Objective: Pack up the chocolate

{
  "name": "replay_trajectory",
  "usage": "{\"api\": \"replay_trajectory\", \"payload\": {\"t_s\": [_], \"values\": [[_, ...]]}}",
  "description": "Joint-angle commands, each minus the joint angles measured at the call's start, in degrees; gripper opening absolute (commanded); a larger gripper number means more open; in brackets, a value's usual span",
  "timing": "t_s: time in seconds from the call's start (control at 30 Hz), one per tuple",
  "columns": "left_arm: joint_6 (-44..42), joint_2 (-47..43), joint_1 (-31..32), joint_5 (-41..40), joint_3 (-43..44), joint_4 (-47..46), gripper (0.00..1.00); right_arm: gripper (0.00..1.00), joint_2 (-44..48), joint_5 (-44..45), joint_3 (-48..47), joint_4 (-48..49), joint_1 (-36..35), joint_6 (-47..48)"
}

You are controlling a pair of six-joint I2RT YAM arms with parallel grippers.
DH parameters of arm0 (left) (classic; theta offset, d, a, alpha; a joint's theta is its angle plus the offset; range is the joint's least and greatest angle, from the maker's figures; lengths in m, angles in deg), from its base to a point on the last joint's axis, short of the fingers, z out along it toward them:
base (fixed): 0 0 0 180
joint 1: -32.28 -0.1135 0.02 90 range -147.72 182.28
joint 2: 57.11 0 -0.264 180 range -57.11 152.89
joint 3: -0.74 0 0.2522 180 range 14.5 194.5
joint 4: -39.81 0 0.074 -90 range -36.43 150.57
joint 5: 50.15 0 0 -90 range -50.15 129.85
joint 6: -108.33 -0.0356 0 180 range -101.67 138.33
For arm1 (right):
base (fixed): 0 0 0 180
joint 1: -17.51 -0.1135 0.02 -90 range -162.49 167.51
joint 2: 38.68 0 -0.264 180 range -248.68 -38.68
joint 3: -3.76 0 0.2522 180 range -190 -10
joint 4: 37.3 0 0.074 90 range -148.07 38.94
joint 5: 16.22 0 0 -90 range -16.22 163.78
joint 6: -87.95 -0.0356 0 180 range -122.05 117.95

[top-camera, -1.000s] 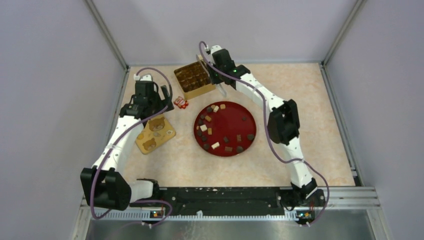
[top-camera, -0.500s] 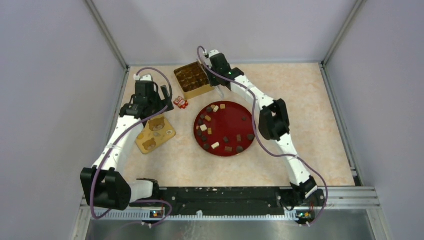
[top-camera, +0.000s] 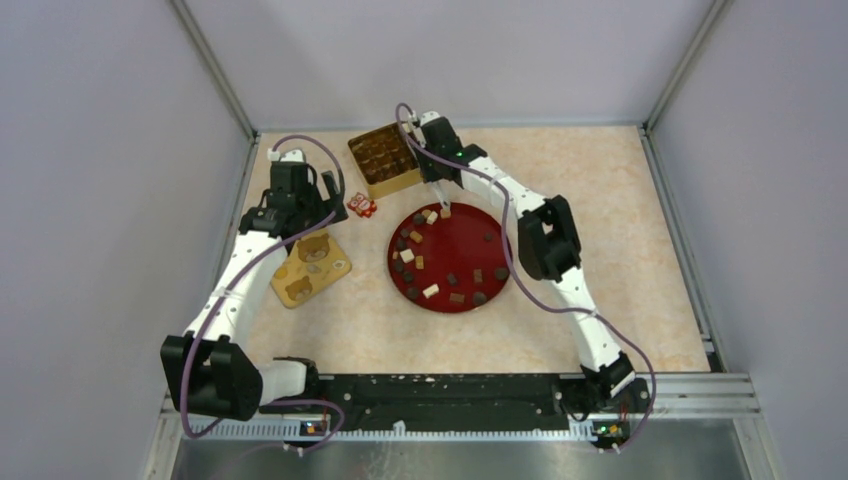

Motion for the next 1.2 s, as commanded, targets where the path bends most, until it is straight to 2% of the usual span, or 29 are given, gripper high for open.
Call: {"api": "replay_trajectory", "payload": {"t_s": [0.0, 0.2, 0.83, 1.17], "values": [[-0.09, -1.61, -0.05, -0.14, 0.54, -0.88, 0.99, 0.02, 7.15, -0.40, 4.91, 3.72, 0.20, -1.00], [-0.09, -1.17, -0.06, 0.64, 0.43, -1.32, 0.99, 0.01, 10.03, -0.38, 9.81, 4.97, -0.11, -0.78], [-0.18, -2.16, -0.06, 0.23, -0.13, -1.24, 0.99, 0.02, 11.92, 0.65, 11.35, 4.45, -1.71, 0.33], [-0.35, -2.68, -0.06, 0.15, -0.45, -1.17, 0.99, 0.18, 12.44, 1.25, 11.41, 4.23, -1.89, 0.24]]}}
